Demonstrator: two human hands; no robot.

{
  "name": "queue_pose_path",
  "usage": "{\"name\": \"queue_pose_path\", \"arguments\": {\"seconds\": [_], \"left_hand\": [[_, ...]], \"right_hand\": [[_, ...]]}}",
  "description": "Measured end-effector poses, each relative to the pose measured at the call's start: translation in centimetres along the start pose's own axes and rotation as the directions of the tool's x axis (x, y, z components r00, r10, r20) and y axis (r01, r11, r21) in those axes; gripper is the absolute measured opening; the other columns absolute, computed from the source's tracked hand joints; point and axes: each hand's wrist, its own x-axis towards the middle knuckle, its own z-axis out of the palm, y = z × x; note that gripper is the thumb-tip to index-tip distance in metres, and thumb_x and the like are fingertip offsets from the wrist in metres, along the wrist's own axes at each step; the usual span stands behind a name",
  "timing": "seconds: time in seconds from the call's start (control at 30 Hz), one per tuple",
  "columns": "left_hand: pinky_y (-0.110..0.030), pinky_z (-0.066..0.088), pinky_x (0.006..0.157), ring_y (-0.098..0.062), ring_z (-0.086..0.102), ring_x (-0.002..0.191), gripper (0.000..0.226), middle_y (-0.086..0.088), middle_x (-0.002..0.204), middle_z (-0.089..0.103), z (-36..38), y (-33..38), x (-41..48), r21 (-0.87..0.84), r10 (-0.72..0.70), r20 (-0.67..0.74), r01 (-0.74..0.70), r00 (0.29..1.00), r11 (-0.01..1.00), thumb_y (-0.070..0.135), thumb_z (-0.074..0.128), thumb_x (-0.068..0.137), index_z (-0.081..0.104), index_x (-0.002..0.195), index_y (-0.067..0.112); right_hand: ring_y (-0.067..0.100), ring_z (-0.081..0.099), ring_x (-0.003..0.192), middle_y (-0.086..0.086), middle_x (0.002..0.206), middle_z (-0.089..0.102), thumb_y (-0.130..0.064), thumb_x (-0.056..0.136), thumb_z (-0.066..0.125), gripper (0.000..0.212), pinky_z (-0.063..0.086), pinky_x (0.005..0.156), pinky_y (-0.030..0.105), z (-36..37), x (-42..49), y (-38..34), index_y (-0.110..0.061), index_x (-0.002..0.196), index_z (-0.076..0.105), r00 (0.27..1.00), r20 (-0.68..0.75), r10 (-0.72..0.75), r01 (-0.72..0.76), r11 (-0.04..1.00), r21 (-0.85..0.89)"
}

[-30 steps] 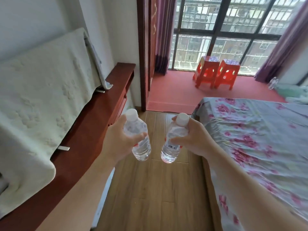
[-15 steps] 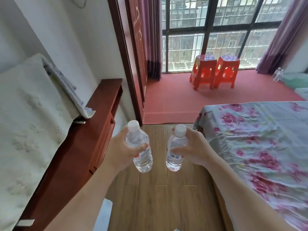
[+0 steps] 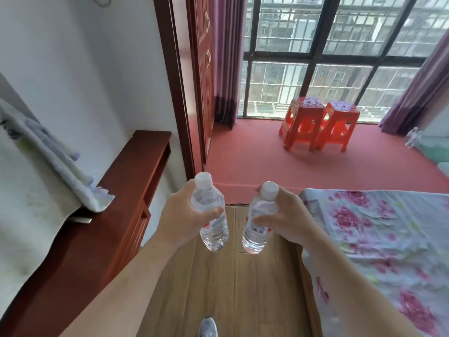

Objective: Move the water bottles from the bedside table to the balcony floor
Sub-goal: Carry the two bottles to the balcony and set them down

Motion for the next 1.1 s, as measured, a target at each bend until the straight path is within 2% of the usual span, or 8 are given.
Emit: {"name": "queue_pose_path", "arguments": {"seconds": [0.17, 0.23, 0.33, 0.4, 0.6, 0.77, 1.0, 1.1], "left_hand": [[-0.04, 0.058, 0.081, -0.006, 0.068, 0.087, 0.057, 0.015, 0.092, 0.071, 1.4, -2.2, 12.2, -0.024, 0.014, 0.068, -0.012, 0.998, 1.0, 0.055, 0.081, 0.064, 0.06, 0.114, 0.037], [-0.039, 0.057, 0.08, -0.007, 0.068, 0.088, 0.06, 0.014, 0.094, 0.071, 2.4, -2.1, 17.0, -0.011, 0.056, 0.106, -0.055, 0.993, 0.998, 0.057, 0.082, 0.064, 0.059, 0.116, 0.035], [-0.02, 0.051, 0.077, 0.0, 0.065, 0.09, 0.056, 0.017, 0.096, 0.069, 4.6, -1.1, 23.2, -0.011, 0.097, 0.168, -0.097, 0.981, 0.995, 0.05, 0.085, 0.068, 0.06, 0.116, 0.035], [-0.014, 0.047, 0.075, 0.006, 0.063, 0.089, 0.053, 0.019, 0.096, 0.069, 6.4, -0.6, 27.1, -0.013, 0.102, 0.204, -0.102, 0.974, 0.995, 0.046, 0.086, 0.068, 0.06, 0.113, 0.037], [-0.042, 0.054, 0.086, -0.01, 0.067, 0.092, 0.06, 0.017, 0.097, 0.069, 13.7, -0.9, 39.7, 0.006, 0.104, 0.255, -0.109, 0.961, 0.994, 0.058, 0.084, 0.06, 0.058, 0.111, 0.037], [-0.043, 0.055, 0.087, -0.011, 0.067, 0.093, 0.063, 0.016, 0.099, 0.07, 17.7, -0.2, 49.3, 0.018, 0.083, 0.274, -0.091, 0.958, 0.996, 0.054, 0.086, 0.063, 0.058, 0.116, 0.037], [-0.04, 0.055, 0.077, -0.009, 0.065, 0.08, 0.042, 0.015, 0.085, 0.067, 20.1, -1.0, 62.4, 0.022, 0.056, 0.242, -0.063, 0.969, 0.998, 0.046, 0.087, 0.064, 0.058, 0.092, 0.037], [-0.041, 0.056, 0.079, -0.01, 0.067, 0.084, 0.046, 0.014, 0.089, 0.069, 21.7, -2.4, 69.2, -0.01, 0.098, 0.285, -0.1, 0.954, 0.995, 0.049, 0.087, 0.064, 0.06, 0.098, 0.036]], "right_hand": [[0.012, 0.066, 0.089, -0.008, 0.093, 0.068, -0.017, 0.062, 0.082, 0.05, 0.057, 0.085, 0.044, -1.2, 9.5, 0.9, -0.038, 0.102, 0.062, 0.996, -0.07, 0.058, -0.057, 0.998, 0.016], [0.011, 0.067, 0.088, -0.01, 0.093, 0.069, -0.014, 0.063, 0.083, 0.052, 0.058, 0.084, 0.04, -2.3, 12.6, 1.2, -0.039, 0.103, 0.063, 0.989, -0.127, 0.078, -0.073, 0.996, 0.046], [0.005, 0.066, 0.086, -0.009, 0.093, 0.07, -0.014, 0.064, 0.084, 0.053, 0.058, 0.079, 0.03, -4.8, 16.5, 2.2, -0.036, 0.108, 0.062, 0.979, -0.178, 0.102, -0.101, 0.995, 0.015], [0.008, 0.067, 0.085, -0.006, 0.092, 0.071, -0.015, 0.063, 0.084, 0.052, 0.059, 0.08, 0.034, -6.8, 19.4, 3.4, -0.032, 0.107, 0.063, 0.968, -0.215, 0.128, -0.128, 0.992, 0.017], [0.015, 0.068, 0.083, -0.004, 0.091, 0.07, -0.014, 0.06, 0.084, 0.051, 0.058, 0.081, 0.044, -12.3, 30.5, 9.0, -0.035, 0.102, 0.064, 0.946, -0.288, 0.149, -0.139, 0.989, 0.056], [0.018, 0.069, 0.084, -0.006, 0.089, 0.071, -0.028, 0.049, 0.08, 0.059, 0.059, 0.079, 0.047, -17.3, 39.9, 12.7, -0.042, 0.104, 0.063, 0.933, -0.296, 0.204, -0.19, 0.979, 0.075], [0.014, 0.067, 0.079, -0.008, 0.086, 0.07, -0.019, 0.051, 0.082, 0.057, 0.06, 0.077, 0.042, -21.2, 52.9, 13.7, -0.042, 0.1, 0.065, 0.927, -0.305, 0.219, -0.187, 0.974, 0.131], [0.015, 0.067, 0.081, -0.007, 0.088, 0.07, -0.015, 0.055, 0.085, 0.058, 0.06, 0.074, 0.036, -21.9, 58.7, 14.8, -0.04, 0.103, 0.065, 0.915, -0.336, 0.222, -0.194, 0.974, 0.116]]}}
